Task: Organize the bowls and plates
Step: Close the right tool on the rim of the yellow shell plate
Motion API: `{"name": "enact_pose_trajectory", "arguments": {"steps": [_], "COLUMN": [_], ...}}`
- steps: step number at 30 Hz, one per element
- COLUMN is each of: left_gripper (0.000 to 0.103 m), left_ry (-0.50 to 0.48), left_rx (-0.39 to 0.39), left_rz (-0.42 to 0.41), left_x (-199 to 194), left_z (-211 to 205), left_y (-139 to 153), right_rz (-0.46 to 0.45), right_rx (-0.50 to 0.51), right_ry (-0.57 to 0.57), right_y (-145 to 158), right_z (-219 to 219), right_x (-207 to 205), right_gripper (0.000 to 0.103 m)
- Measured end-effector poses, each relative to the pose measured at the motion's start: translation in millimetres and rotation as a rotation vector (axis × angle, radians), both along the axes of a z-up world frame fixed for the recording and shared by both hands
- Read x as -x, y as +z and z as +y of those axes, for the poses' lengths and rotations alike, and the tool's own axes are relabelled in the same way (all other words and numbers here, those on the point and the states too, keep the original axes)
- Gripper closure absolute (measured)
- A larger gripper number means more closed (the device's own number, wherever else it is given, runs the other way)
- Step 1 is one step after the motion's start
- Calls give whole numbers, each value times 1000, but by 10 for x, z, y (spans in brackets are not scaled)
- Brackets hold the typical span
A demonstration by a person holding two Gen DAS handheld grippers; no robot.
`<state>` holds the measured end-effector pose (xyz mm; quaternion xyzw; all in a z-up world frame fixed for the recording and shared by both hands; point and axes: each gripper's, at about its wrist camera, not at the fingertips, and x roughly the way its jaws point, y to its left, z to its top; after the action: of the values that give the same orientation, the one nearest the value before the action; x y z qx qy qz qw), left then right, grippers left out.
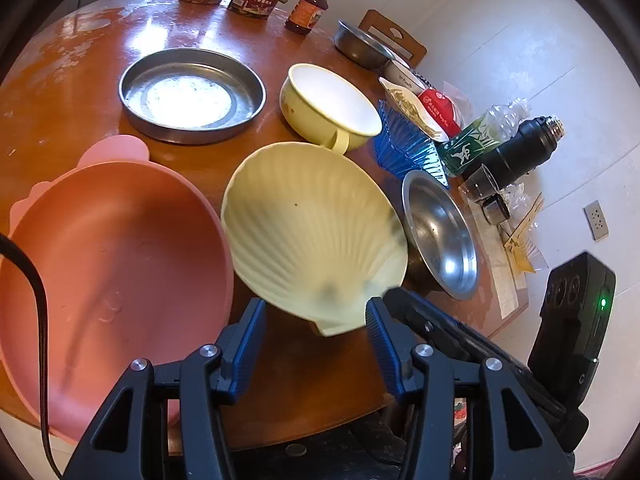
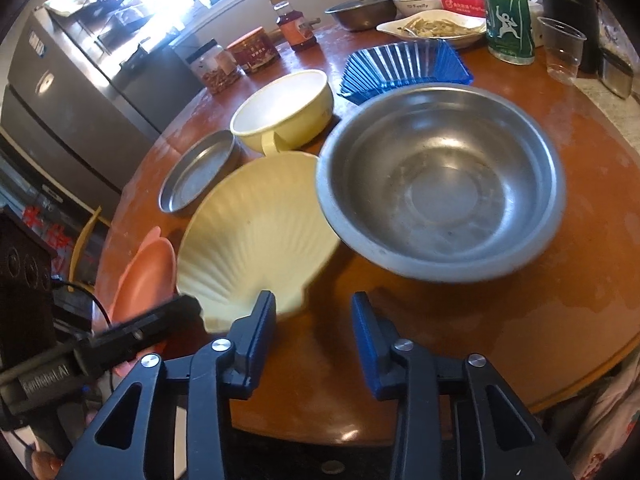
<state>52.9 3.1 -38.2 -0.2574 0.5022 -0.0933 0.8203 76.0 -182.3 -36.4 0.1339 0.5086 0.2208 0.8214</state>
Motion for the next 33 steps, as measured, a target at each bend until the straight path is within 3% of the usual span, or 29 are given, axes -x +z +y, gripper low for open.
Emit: {"name": "enact_pose_trajectory", "arguments": {"steps": [3, 10, 19, 33], "left_gripper": [51, 57, 84, 85], "left_ry": [-10, 76, 110, 60], "left_rx": [13, 15, -49, -128], "left_rz": [16, 24, 16, -2], "left_x": [-43, -154, -303, -168], "left_z": [-19, 86, 216, 301], "left_y": [-49, -122, -168, -118], "right_rz": [-8, -11, -47, -73], "right_rx": [-5, 2, 44, 81], "right_ry": [-11, -29, -13, 46], "right_y": [-14, -104, -108, -47], "right_z": [55, 118, 190, 380], "right_x": [-54, -140, -142, -89], "right_gripper": [72, 84, 85, 86]}}
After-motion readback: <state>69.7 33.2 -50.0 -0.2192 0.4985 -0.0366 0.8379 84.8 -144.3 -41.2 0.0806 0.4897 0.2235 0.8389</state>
